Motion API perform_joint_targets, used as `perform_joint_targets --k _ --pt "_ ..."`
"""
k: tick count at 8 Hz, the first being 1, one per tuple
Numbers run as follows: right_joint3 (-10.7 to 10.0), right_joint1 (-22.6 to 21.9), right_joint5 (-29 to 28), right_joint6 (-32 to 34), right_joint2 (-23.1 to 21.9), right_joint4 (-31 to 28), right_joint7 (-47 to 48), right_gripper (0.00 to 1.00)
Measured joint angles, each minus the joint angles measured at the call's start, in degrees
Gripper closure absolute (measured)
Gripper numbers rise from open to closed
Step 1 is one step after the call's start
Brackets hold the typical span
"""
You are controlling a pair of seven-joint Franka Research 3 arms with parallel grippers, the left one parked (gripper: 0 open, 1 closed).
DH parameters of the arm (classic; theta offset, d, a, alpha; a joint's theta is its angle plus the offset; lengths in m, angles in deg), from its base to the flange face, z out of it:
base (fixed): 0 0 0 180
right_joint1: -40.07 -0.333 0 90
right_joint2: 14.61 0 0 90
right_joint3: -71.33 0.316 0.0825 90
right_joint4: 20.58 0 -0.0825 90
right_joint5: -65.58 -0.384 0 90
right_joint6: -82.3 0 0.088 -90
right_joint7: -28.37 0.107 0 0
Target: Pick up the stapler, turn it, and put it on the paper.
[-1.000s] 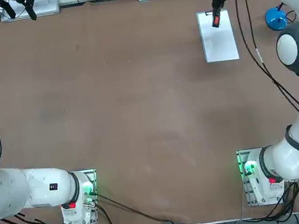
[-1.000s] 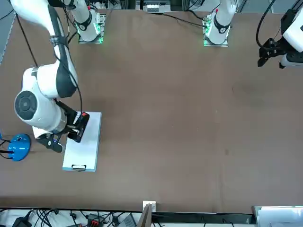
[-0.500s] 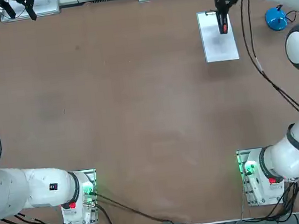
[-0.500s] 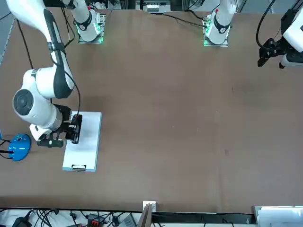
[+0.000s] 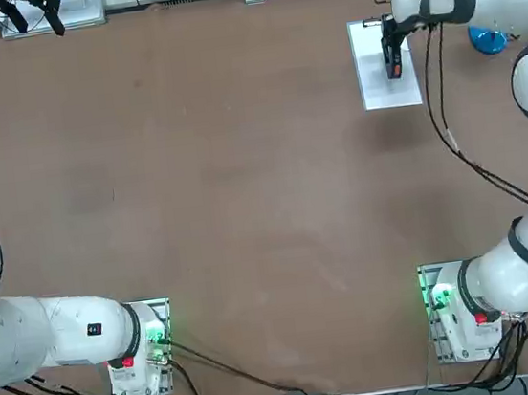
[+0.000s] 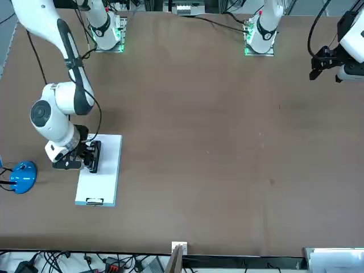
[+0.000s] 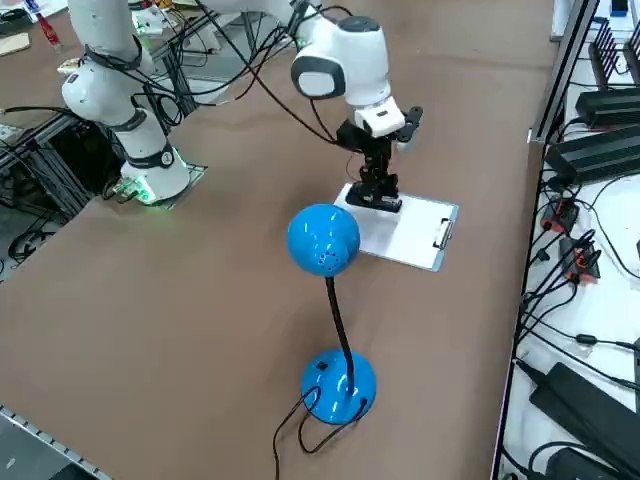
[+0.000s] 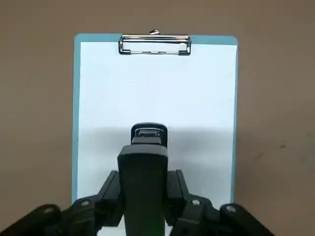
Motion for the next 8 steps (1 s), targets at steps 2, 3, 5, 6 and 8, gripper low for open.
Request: perform_joint_targets --k 2,3,5,6,8 --pt "0.01 0.06 -0.06 -2.13 0.72 -1.37 -0.94 0.58" --pt "0.01 0.08 -0.06 -2.47 0.93 -1.28 -1.14 0.58" --pt "0.08 0.08 -0.06 -2.56 1.31 -1.12 -1.22 0.58" --pt "0.08 0.08 -0.07 -2.57 1.39 -1.12 -1.25 0.58" --pt "0.09 0.08 -0.43 -2.24 1.63 -0.44 -1.28 0.58"
